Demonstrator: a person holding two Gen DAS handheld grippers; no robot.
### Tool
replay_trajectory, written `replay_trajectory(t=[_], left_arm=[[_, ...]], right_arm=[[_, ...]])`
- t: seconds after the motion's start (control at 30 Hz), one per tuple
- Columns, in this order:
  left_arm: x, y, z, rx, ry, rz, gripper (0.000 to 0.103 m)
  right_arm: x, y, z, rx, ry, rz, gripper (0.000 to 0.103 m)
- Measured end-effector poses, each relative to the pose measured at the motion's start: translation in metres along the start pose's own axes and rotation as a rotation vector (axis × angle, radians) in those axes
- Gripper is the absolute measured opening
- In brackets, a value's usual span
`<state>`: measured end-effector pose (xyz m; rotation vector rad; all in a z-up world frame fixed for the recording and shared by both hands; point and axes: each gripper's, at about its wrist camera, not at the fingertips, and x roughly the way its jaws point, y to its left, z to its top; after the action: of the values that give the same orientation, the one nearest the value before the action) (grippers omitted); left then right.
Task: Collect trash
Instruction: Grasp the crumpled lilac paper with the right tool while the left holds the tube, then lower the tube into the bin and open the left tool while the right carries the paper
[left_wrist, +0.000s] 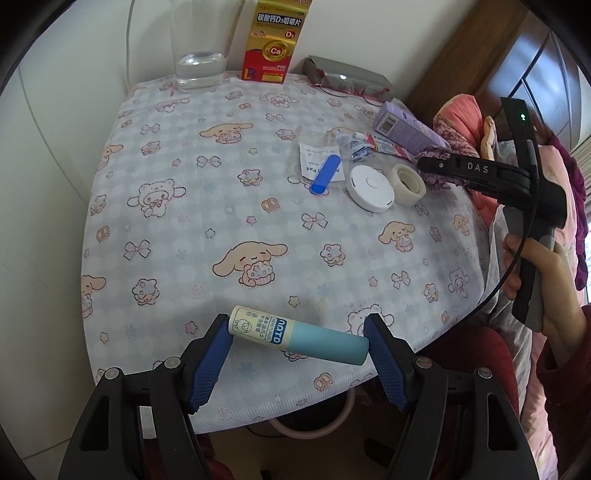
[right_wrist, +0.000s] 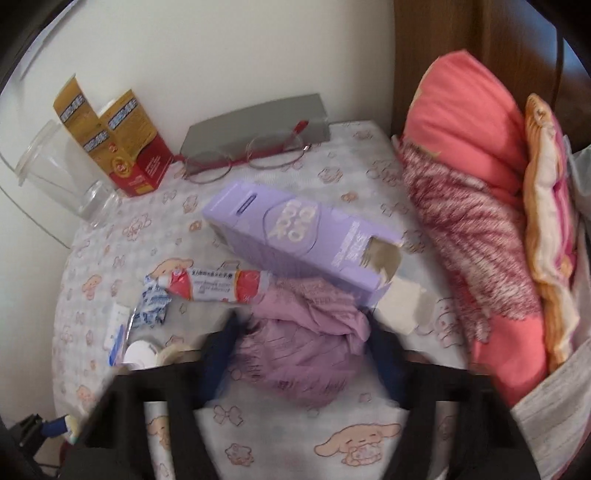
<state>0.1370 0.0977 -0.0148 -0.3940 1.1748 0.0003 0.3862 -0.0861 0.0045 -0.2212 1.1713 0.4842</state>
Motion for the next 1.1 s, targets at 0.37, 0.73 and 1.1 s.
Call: replay_trajectory(t=[0.37,0.73,1.1], left_arm=[[-0.011,-0.005,-0.007,0.009,-0.034,-0.009,0.074],[-0.038,-0.021,-0.043,0.044,-0.098,-0.021,0.074],[-0.045,-0.037,-0.123,0.106,-0.08,-0.07,0.074]], right_arm=[[-0.061,0.0,-0.02,-0.059,-0.155,0.142,0.048],[-0.124,0.019,-0.082,-0.16,-0.179,0.27,0.048],[-0.117,0.033,-0.193,-0.173,-0.046,0.439,0.048]])
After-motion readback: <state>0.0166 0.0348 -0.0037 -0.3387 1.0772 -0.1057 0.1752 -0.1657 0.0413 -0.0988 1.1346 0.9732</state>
